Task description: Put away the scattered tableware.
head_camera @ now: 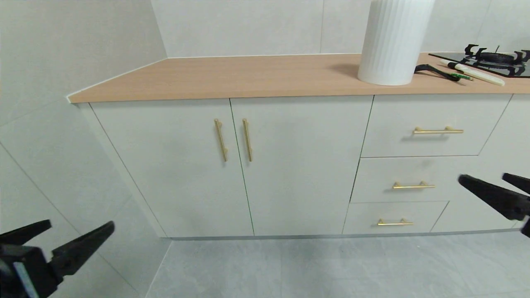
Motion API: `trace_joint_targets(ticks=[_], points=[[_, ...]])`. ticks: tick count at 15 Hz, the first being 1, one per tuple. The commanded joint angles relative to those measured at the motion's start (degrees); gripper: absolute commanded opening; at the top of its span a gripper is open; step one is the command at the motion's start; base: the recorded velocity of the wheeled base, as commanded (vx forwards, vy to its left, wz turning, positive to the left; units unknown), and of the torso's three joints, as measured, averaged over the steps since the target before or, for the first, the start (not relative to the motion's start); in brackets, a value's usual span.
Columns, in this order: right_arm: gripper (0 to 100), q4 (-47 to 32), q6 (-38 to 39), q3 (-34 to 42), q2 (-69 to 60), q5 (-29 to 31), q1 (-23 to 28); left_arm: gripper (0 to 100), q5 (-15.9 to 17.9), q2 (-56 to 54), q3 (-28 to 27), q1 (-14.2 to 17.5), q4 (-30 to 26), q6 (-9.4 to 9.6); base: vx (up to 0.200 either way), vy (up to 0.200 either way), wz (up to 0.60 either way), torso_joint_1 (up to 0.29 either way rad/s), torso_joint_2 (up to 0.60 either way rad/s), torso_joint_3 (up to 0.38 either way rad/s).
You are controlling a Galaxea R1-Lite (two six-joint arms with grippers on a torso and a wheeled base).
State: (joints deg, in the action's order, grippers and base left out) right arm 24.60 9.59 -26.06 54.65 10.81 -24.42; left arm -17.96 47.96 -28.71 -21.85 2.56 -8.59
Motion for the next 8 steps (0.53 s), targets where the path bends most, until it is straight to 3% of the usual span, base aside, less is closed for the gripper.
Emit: trace_joint_targets(ticks=[1, 2, 5, 8], points=[[100, -19.1, -7.4, 2.4, -27.1, 0.8, 8.2, 100, -0.3, -19.2, 1.6, 6.5, -3.3, 7.45, 0.000, 0.000, 0.00, 0.000, 0.00, 0.000], [100, -23.0, -8.8, 2.5, -32.8, -0.4, 14.1, 100, -0.3, -23.9, 1.2, 7.8, -5.8, 8.07, 0.000, 0.000, 0.00, 0.000, 0.00, 0.000], [100, -27.1, -10.8, 2.7, -45.8, -1.2, 17.9, 100, -0.1, -33.6, 1.5, 10.8, -9.6, 8.86, 0.000, 0.000, 0.00, 0.000, 0.00, 0.000], [100, -30.5, -12.0, 2.9, -52.7, -1.8, 24.0, 100, 0.0, -41.7, 3.3, 15.9, -11.3, 10.18, 0.000, 0.000, 0.00, 0.000, 0.00, 0.000]])
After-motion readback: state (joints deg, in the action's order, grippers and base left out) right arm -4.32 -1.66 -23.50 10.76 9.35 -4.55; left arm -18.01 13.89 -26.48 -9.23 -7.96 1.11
